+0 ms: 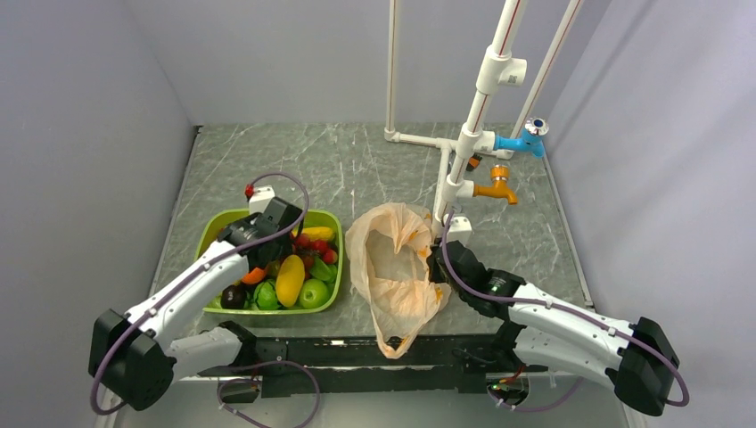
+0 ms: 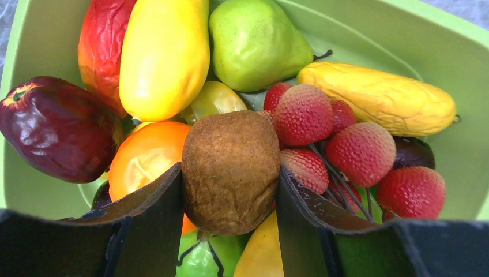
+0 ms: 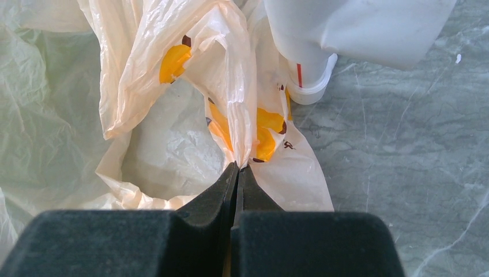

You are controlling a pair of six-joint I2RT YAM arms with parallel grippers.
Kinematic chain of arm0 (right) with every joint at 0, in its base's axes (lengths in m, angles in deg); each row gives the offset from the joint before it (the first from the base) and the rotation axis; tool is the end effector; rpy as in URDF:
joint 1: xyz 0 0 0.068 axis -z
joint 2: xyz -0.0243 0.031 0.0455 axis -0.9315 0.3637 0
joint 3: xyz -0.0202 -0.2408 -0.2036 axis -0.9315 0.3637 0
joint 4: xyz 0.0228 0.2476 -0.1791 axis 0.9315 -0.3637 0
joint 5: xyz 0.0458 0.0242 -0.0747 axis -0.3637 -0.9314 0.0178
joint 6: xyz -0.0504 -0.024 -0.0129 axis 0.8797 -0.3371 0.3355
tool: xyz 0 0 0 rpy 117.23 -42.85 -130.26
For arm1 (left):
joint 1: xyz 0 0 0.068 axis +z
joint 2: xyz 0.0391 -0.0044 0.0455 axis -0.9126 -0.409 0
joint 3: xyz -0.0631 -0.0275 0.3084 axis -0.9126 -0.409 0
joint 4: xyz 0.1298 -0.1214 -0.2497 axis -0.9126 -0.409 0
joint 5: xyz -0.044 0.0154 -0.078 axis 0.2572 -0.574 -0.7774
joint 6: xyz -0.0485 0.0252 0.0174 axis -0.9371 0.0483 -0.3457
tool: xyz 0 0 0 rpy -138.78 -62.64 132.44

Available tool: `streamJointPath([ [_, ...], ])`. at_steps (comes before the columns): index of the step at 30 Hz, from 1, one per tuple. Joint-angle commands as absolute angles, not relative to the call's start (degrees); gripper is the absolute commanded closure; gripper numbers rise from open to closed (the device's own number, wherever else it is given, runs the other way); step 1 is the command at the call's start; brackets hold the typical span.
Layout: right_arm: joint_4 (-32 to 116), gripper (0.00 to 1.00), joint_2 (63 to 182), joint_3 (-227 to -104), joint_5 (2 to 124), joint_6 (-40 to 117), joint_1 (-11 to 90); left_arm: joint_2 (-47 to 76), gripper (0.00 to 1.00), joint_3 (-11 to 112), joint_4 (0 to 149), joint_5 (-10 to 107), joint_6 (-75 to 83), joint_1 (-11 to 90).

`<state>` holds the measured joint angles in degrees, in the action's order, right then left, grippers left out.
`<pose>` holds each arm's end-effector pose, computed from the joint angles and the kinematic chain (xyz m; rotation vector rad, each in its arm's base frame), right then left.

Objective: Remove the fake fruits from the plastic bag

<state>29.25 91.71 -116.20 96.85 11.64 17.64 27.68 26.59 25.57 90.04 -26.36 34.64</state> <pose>0.1416 0.1465 0.2204 -0.0803 2.1622 0.3425 0.2053 -0.0983 0.2789 -0.4001 2.3687 0.2129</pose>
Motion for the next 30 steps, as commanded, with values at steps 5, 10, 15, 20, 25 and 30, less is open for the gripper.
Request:
streamJointPath([
  [5, 29.68, 1.00, 90.32, -115.76, 97.13, 11.09, 17.58, 24.28, 0.23, 30.04, 26.48, 86.93, -24.48, 37.23],
  [10, 30.43, 1.00, 90.36, -115.97, 96.16, 11.56, 17.60, 28.35, 0.03, 29.52, 26.32, 84.46, -25.01, 37.41],
  [15, 30.67, 1.00, 90.77, -115.90, 96.09, 11.37, 17.53, 33.31, 0.01, 30.62, 24.78, 80.90, -24.74, 37.38],
  [20, 30.73, 1.00, 91.51, -116.76, 96.20, 11.93, 17.63, 41.20, 0.03, 28.60, 29.08, 69.43, -22.72, 37.38],
  [25, 31.55, 1.00, 90.92, -115.84, 95.55, 11.62, 17.67, 48.84, 0.04, 20.97, 40.28, 53.38, -24.67, 37.38],
  [30, 31.32, 1.00, 92.70, -117.23, 95.57, 11.88, 17.66, 51.09, 0.14, 14.30, 54.98, 41.19, -27.18, 35.60],
])
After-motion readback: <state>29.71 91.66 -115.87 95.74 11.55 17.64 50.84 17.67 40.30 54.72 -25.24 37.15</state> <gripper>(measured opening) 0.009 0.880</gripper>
